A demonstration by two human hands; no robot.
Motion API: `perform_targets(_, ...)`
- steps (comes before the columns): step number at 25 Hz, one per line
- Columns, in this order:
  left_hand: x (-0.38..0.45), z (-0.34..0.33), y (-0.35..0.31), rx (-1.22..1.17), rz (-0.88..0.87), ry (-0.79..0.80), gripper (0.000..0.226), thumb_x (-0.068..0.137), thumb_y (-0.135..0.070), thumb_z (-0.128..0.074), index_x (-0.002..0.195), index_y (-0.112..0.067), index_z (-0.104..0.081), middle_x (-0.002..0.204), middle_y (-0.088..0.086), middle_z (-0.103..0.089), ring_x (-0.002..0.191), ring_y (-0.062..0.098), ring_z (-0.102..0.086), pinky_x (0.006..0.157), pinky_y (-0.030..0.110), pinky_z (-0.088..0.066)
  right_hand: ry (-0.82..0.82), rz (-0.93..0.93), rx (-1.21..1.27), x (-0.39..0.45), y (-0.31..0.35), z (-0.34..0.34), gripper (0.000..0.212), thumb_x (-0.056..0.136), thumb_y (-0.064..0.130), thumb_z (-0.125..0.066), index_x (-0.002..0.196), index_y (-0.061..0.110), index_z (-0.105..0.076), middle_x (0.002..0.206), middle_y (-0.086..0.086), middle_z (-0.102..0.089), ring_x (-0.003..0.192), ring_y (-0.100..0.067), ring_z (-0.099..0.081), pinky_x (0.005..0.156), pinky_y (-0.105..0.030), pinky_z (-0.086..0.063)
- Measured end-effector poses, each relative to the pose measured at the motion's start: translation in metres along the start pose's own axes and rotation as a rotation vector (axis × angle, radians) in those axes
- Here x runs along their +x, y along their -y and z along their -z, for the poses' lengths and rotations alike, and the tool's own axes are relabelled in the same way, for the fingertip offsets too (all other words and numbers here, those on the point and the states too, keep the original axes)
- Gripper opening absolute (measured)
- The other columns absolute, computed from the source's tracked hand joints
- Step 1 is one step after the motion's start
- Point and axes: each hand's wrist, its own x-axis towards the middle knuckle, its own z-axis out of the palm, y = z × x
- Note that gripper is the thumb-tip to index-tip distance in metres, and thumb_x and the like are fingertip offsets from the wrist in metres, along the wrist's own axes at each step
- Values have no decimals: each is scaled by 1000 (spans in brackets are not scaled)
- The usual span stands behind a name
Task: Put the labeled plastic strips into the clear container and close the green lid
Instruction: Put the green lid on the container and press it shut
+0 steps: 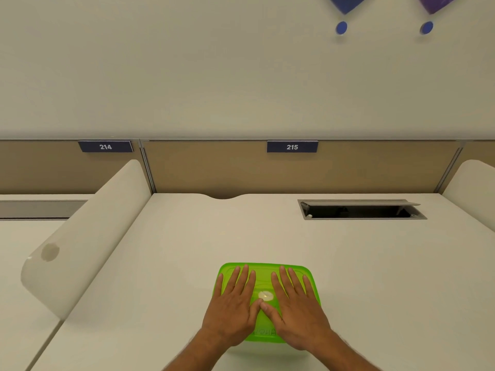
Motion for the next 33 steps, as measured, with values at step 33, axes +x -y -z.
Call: perform_targets(33, -5, 3, 0, -70, 17, 0, 69, 98, -57, -12, 157, -24, 2, 165, -8, 8, 150, 13, 15, 121, 40, 15, 41, -14, 52, -3, 0, 7, 98, 76, 81, 9, 155, 22, 6, 163, 0, 16, 146, -15, 26, 114, -37, 26)
